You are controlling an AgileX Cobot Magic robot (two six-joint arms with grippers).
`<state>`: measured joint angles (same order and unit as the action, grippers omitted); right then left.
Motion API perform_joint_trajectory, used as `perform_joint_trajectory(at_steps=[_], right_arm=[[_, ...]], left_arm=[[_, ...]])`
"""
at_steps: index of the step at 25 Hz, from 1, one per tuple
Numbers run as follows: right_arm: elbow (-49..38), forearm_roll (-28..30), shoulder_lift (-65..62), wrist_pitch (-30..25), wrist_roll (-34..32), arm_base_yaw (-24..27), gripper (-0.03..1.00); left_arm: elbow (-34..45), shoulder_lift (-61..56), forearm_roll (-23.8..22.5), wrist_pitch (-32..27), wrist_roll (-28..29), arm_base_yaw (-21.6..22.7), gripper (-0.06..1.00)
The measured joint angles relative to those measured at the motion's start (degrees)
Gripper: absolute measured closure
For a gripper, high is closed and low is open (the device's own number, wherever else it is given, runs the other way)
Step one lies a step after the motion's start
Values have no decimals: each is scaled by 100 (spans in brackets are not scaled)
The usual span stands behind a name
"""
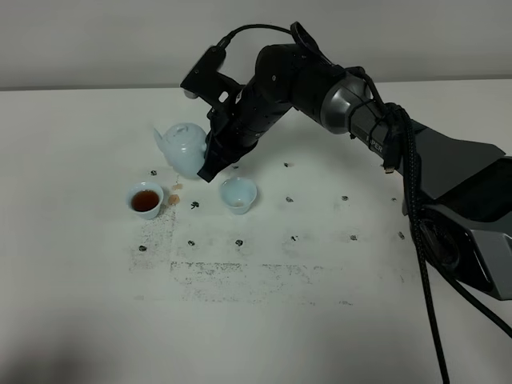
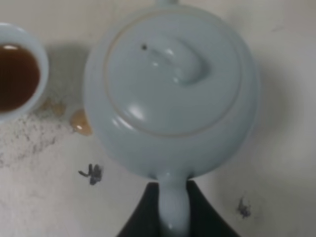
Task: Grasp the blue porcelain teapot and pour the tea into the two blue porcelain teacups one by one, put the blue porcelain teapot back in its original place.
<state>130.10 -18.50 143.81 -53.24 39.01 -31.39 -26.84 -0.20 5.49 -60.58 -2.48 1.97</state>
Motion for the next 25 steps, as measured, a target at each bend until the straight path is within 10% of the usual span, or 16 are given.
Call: perform_joint_trajectory(at_steps=[25], right_arm=[[0,93,-232,-341,408,14,93]], left_arm=[[0,0,0,0,0,0,28]])
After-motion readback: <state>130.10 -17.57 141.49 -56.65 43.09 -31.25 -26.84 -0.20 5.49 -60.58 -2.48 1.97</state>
